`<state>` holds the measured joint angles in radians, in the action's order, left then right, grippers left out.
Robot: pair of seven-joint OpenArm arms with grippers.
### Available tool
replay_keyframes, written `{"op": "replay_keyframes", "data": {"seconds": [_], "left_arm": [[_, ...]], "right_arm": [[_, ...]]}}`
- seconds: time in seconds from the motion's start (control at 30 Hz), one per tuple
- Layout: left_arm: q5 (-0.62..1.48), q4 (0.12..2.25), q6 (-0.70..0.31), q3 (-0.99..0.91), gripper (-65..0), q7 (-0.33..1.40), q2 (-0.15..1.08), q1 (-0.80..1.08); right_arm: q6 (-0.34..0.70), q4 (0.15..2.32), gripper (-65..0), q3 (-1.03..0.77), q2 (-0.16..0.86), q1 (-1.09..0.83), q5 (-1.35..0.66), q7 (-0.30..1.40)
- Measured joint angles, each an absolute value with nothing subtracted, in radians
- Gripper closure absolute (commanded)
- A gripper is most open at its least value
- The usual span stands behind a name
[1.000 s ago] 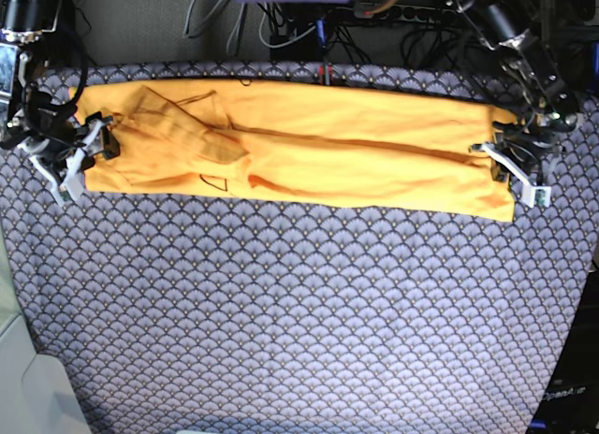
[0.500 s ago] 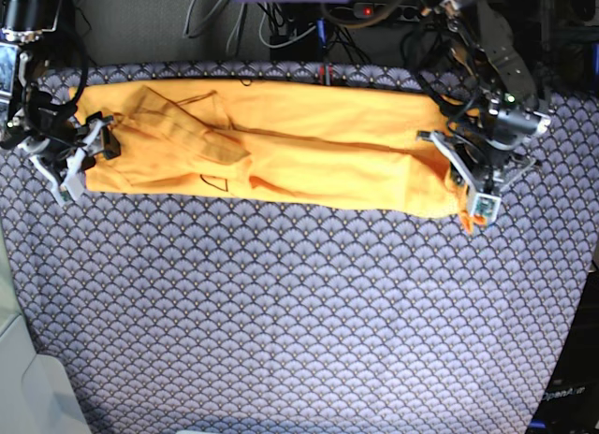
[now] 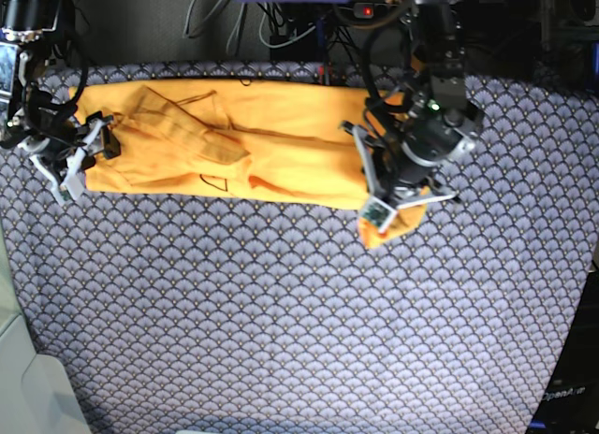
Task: Fold the T-shirt properly
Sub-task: 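Grasp the strip end with the left gripper and fold it toward the right gripper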
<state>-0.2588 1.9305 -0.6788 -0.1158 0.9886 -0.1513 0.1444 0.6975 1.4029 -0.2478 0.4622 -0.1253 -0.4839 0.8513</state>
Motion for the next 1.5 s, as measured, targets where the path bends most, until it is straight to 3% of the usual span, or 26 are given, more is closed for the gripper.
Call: {"op": "replay_keyframes", "data": {"seconds": [0.27, 0.6, 0.7, 1.03, 1.27, 1.33, 1.43, 1.5], "left_arm": [[-0.254, 1.842, -0.557, 0.112, 0.0, 0.988, -0.15, 0.144], [-0.172, 1.748, -0.526, 0.134, 0.0, 0.991, -0.147, 0.112], [-0.136, 1.718, -0.437, 0.136, 0.0, 0.988, -0.147, 0.097], [-0.018, 1.688, -0.311, 0.276, 0.0, 0.992, -0.147, 0.07], [-0.017, 1.68, -0.292, 0.286, 0.0, 0.99, -0.147, 0.069], [-0.017, 1.675, -0.295, 0.287, -5.6, 0.991, -0.145, 0.07], [-0.017, 1.683, -0.296, 0.289, -20.9, 0.99, -0.145, 0.072], [-0.017, 1.707, -0.302, 0.291, -26.7, 0.992, -0.145, 0.076]], "right_arm": [[0.694, 1.406, -34.3, -0.252, 0.451, -0.125, -0.479, 0.852], [0.694, 1.405, -34.4, -0.252, 0.451, -0.125, -0.479, 0.852], [0.694, 1.405, -34.4, -0.251, 0.451, -0.125, -0.479, 0.852], [0.694, 1.404, -34.4, -0.251, 0.451, -0.125, -0.48, 0.851], [0.694, 1.404, -34.4, -0.252, 0.451, -0.125, -0.48, 0.851], [0.694, 1.404, -34.4, -0.252, 0.451, -0.125, -0.479, 0.852], [0.694, 1.405, -34.4, -0.252, 0.451, -0.125, -0.48, 0.852], [0.694, 1.405, -34.4, -0.252, 0.451, -0.125, -0.48, 0.852]]}}
